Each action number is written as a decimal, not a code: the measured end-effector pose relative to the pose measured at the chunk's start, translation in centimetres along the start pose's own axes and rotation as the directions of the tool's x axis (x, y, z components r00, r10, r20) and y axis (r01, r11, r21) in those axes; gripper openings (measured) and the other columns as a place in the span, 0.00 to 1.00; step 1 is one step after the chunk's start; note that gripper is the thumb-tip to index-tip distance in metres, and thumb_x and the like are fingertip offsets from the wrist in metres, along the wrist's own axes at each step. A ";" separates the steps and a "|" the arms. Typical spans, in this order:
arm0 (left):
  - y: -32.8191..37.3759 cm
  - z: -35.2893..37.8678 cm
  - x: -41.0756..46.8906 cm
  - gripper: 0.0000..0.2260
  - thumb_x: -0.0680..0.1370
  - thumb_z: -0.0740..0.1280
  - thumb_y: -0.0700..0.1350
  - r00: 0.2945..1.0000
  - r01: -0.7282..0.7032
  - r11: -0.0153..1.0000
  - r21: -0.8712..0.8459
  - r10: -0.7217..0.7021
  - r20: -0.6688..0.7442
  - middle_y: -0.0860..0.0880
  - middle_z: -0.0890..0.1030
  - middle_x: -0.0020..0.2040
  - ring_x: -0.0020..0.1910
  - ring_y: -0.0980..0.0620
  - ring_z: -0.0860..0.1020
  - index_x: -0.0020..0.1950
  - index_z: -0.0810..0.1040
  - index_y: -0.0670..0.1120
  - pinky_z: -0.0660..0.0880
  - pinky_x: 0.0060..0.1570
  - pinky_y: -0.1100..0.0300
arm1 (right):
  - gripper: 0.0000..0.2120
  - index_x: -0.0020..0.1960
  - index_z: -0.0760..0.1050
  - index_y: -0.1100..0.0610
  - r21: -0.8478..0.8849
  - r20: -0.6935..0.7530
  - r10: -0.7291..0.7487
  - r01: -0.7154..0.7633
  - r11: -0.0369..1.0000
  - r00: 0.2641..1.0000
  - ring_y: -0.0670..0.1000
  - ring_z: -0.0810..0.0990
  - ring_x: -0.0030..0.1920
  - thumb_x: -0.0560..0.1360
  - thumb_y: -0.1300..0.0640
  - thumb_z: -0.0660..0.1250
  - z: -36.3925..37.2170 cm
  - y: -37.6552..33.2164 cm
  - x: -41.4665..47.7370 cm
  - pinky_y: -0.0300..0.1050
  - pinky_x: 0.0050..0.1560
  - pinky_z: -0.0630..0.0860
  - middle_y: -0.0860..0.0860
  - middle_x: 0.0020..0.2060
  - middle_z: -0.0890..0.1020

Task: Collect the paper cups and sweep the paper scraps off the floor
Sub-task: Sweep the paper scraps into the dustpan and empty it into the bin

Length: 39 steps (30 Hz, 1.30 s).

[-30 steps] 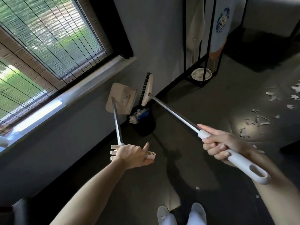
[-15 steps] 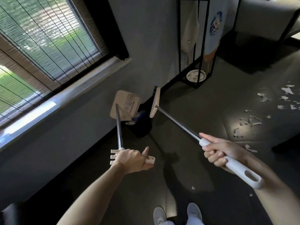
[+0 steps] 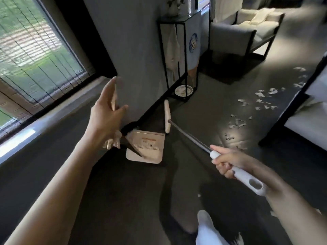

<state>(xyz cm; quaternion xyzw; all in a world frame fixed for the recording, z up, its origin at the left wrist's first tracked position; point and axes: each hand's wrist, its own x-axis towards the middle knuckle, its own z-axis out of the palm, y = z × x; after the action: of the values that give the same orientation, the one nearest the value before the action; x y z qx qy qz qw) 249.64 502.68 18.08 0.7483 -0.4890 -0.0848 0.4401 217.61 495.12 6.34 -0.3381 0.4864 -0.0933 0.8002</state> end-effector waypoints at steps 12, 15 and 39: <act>2.8 20.0 -18.3 0.34 0.78 0.64 0.39 0.693 -0.055 0.997 -0.054 0.077 0.717 0.49 0.69 0.72 0.52 0.53 0.80 0.71 0.56 0.72 0.73 0.40 0.75 | 0.35 0.77 0.54 0.46 0.207 -0.369 0.055 0.025 0.978 0.928 0.43 0.65 0.19 0.77 0.71 0.59 -8.0 20.3 -16.4 0.33 0.17 0.62 0.49 0.22 0.68; 7.3 24.7 -23.9 0.33 0.78 0.63 0.38 0.554 -0.090 0.989 -0.119 0.149 0.819 0.49 0.70 0.71 0.40 0.66 0.75 0.72 0.57 0.70 0.66 0.32 0.81 | 0.34 0.76 0.57 0.48 0.330 -0.451 0.103 0.058 0.942 0.887 0.43 0.65 0.20 0.76 0.72 0.60 -11.1 26.1 -21.0 0.33 0.17 0.62 0.50 0.24 0.69; 55.3 67.9 -52.7 0.31 0.80 0.61 0.39 0.220 -0.375 0.852 -0.366 0.465 0.857 0.49 0.69 0.72 0.59 0.44 0.77 0.75 0.56 0.65 0.71 0.57 0.64 | 0.17 0.60 0.68 0.52 0.635 -0.686 0.228 0.416 0.651 0.691 0.42 0.64 0.16 0.78 0.70 0.61 -60.6 40.3 -51.9 0.29 0.16 0.60 0.49 0.21 0.69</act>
<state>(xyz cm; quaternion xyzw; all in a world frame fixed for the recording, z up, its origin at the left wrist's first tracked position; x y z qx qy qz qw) 148.73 498.64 2.50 0.3864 -0.8275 -0.3891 0.1206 132.90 523.02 -0.06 0.0620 0.6528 -0.4554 0.6022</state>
